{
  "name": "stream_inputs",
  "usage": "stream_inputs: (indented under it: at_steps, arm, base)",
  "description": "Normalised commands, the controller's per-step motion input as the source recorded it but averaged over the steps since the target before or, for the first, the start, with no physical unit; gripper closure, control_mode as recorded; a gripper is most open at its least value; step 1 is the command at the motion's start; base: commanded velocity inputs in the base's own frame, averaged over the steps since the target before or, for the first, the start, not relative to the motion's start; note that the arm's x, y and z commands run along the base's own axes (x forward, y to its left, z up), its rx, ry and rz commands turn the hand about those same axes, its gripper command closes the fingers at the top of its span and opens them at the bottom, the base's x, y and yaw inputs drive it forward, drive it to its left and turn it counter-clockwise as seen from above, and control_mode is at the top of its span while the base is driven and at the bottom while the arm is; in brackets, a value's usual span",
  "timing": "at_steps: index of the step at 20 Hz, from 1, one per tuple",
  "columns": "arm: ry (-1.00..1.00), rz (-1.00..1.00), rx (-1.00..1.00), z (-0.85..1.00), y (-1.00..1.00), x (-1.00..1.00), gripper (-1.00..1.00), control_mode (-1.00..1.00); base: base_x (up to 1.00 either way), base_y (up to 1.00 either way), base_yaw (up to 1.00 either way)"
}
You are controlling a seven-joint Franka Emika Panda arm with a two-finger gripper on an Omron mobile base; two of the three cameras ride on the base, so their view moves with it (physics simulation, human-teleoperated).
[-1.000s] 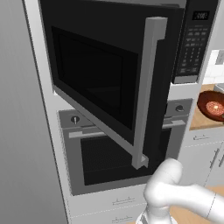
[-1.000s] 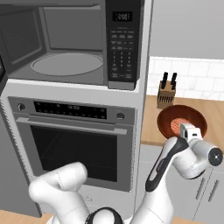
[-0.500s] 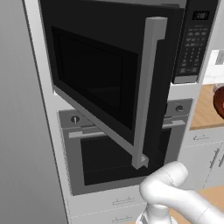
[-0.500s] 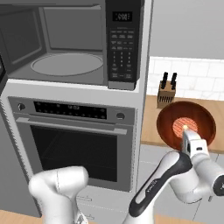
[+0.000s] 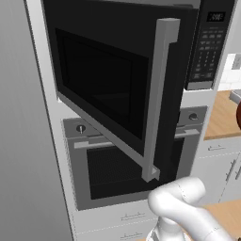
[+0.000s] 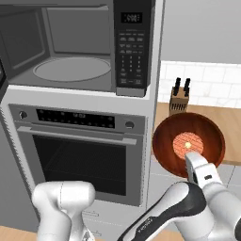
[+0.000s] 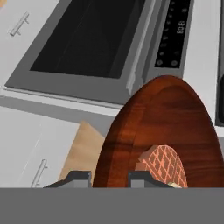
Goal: Open the microwave, place the bowl with waffle inside the microwave, then close the microwave door and turn it on.
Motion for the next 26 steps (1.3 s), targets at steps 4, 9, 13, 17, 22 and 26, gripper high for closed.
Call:
stream_inputs:
  at_steps: [4,9,13,17,22,26]
  arm:
    - [0.07,0.27,-0.19,0.27,0.54,-0.69,1.00,-1.00]
    - [0.02,0.24,-0.07,0.28,0.68,-0.31,1.00,-1.00]
    - [0.00,0.19,-0.01,0.29,0.73,-0.05,1.00,-1.00]
    - [0.00,0.18,-0.02,0.23,0.74,-0.07,1.00,-1.00]
    - [0.00,0.12,-0.04,0.20,0.79,-0.01,1.00,-1.00]
    - [0.02,0.09,-0.03,0.22,0.74,0.00,1.00,-1.00]
  base:
    - [0.00,0.00,0.00]
    - [0.00,0.00,0.00]
    - [0.00,0.00,0.00]
    - [0.00,0.00,0.00]
    - [0.00,0.00,0.00]
    - [0.00,0.00,0.00]
